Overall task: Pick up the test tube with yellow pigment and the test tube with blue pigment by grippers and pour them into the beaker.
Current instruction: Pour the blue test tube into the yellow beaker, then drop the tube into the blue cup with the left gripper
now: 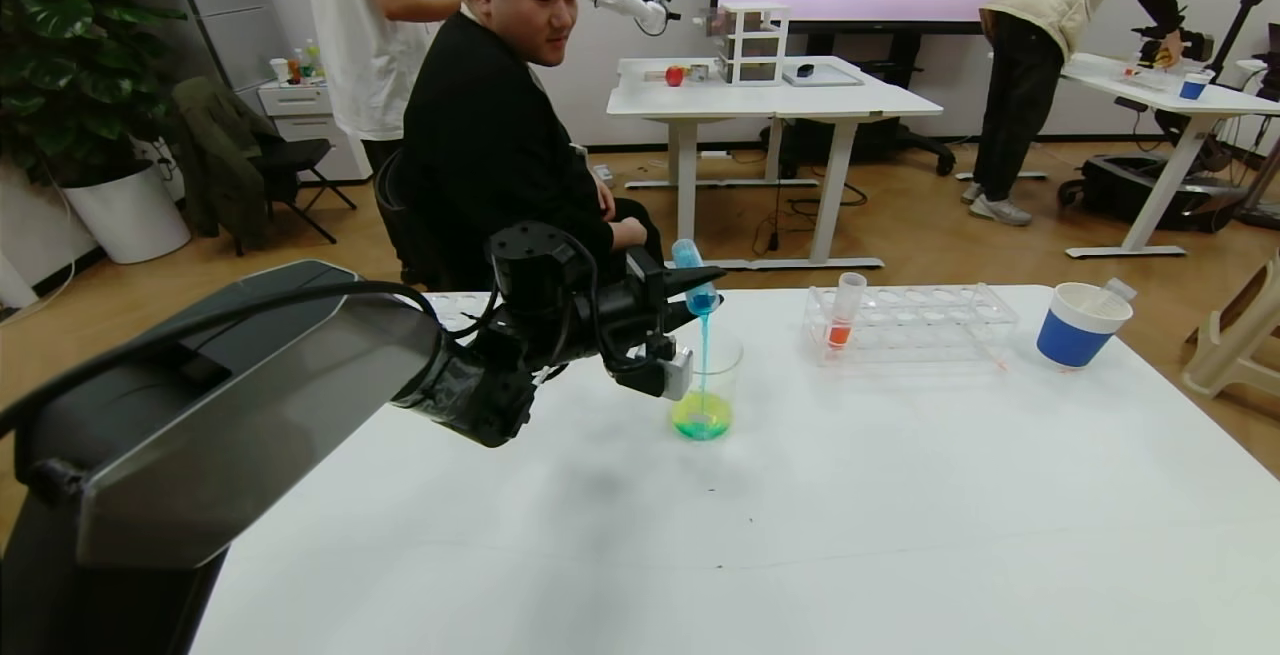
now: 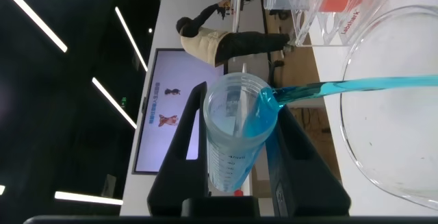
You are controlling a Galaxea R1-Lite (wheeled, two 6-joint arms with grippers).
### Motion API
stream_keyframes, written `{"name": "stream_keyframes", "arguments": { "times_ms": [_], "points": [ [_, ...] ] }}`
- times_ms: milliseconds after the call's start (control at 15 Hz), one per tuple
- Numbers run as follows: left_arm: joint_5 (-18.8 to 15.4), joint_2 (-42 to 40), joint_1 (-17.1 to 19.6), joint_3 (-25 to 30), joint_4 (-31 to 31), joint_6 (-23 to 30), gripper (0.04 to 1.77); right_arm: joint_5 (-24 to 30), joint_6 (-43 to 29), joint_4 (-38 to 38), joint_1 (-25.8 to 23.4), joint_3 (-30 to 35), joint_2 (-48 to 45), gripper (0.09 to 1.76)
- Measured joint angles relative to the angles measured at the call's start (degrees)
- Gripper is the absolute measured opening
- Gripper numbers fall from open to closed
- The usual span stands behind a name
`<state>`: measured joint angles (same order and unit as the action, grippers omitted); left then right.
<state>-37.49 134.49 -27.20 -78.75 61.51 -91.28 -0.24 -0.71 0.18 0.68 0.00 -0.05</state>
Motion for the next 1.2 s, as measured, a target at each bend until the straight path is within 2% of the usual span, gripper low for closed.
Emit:
{"name": "stream_keyframes", "arguments": {
  "times_ms": [533, 1200],
  "points": [
    [-0.5, -0.2, -0.3, 0.6, -0.3, -9.1, 0.50, 0.0, 0.0, 0.0, 0.0, 0.0, 0.0, 1.74],
    [-0.4, -0.3, -0.2, 1.7, 0.5, -11.9, 0.50, 0.0, 0.0, 0.0, 0.0, 0.0, 0.0, 1.74]
  ]
}}
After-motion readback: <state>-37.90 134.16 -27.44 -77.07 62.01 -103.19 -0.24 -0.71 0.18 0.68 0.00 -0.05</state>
